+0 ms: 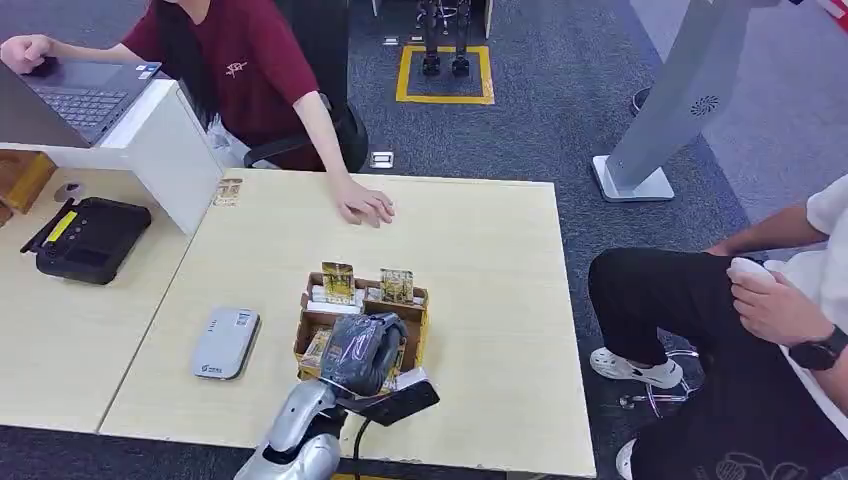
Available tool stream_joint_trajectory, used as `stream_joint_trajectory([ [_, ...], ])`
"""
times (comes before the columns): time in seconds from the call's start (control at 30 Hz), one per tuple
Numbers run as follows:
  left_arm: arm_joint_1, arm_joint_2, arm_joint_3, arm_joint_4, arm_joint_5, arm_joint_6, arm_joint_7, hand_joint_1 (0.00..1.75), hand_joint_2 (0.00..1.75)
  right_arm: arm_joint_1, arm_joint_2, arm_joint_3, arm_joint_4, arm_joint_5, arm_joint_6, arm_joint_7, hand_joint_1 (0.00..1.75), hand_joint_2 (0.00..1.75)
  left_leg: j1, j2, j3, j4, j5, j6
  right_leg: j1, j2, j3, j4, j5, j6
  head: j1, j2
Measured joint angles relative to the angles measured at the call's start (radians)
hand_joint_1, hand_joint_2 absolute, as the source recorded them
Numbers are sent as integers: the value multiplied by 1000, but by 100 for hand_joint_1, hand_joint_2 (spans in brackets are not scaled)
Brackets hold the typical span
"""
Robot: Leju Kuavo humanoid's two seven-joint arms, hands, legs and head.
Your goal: Pass the card to the sensor for recognition and then transmit it.
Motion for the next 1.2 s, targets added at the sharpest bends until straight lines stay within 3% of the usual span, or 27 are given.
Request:
stream_joint_trajectory([
  [0.47,2,3,0,-13,6,0,-4,175,175,1,0,1,0,-3,0,0,0,0,0,0,0,0,0,0,0,0,0,0,0,0,0,0],
  [0.57,-2,10,15,-46,47,39,-7,175,175,3,0,2,0,-3,-5,0,0,0,0,0,0,0,0,0,0,0,0,0,0,0,0,0],
  [0.97,-136,94,205,-221,127,106,16,175,175,24,0,3,0,-14,-24,-3,0,0,1,0,0,0,1,0,0,0,0,1,0,0,0,0],
  [1.2,-251,146,296,-204,10,149,103,175,175,29,0,3,0,-8,-26,0,0,0,0,0,0,0,1,0,0,0,0,1,0,0,0,0],
])
